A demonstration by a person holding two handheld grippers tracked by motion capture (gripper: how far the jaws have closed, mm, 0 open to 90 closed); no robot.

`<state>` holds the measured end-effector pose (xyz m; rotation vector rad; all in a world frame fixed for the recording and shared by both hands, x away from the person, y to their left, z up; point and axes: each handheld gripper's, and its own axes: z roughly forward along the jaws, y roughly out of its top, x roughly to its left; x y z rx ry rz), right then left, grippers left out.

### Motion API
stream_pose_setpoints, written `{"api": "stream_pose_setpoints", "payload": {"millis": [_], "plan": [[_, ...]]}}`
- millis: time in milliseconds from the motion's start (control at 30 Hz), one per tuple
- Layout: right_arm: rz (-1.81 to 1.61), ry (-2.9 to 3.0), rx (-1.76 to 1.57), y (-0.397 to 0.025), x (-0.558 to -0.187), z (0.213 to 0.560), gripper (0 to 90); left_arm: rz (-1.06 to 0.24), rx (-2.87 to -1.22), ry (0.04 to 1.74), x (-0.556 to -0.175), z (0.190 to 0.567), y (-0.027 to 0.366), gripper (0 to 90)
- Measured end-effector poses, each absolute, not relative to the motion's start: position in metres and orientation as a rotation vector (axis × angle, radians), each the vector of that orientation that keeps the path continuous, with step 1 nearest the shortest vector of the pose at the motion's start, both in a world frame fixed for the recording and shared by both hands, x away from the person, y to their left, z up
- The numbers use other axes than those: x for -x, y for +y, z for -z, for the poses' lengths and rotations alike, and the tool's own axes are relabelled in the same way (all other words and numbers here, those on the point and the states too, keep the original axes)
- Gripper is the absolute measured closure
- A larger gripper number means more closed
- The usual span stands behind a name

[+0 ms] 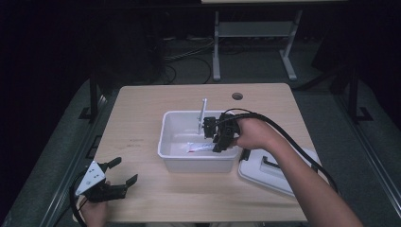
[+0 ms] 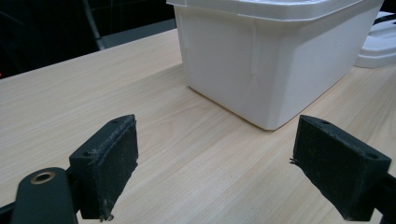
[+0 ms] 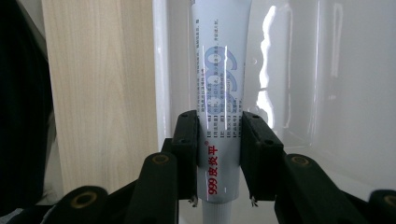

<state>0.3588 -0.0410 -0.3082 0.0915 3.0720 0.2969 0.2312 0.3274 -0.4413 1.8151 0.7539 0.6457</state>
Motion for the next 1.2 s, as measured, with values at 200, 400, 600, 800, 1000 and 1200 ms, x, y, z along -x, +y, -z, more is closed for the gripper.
{"api": "stream_pose_setpoints", "payload": {"millis": [200,400,600,800,1000,1200], "plan": [[-0.291,3.080,-0.092,-0.039,-0.360,0.312,68.5,-0.648,-1.817,0.757,-0.231,0.441,0.328,13.5],[-0.284,3.090,-0.102,-0.038,-0.362,0.318,68.5,-0.648,-1.817,0.756,-0.231,0.441,0.328,13.5],[-0.287,3.094,-0.103,-0.040,-0.366,0.323,68.4,-0.648,-1.818,0.755,-0.231,0.441,0.328,13.5],[-0.284,3.104,-0.113,-0.041,-0.368,0.329,68.5,-0.648,-1.818,0.755,-0.231,0.441,0.328,13.5],[-0.273,3.113,-0.115,-0.039,-0.370,0.333,68.4,-0.648,-1.817,0.756,-0.231,0.441,0.328,13.5],[-0.269,3.119,-0.114,-0.038,-0.372,0.337,68.4,-0.648,-1.816,0.755,-0.231,0.441,0.329,13.5]]}}
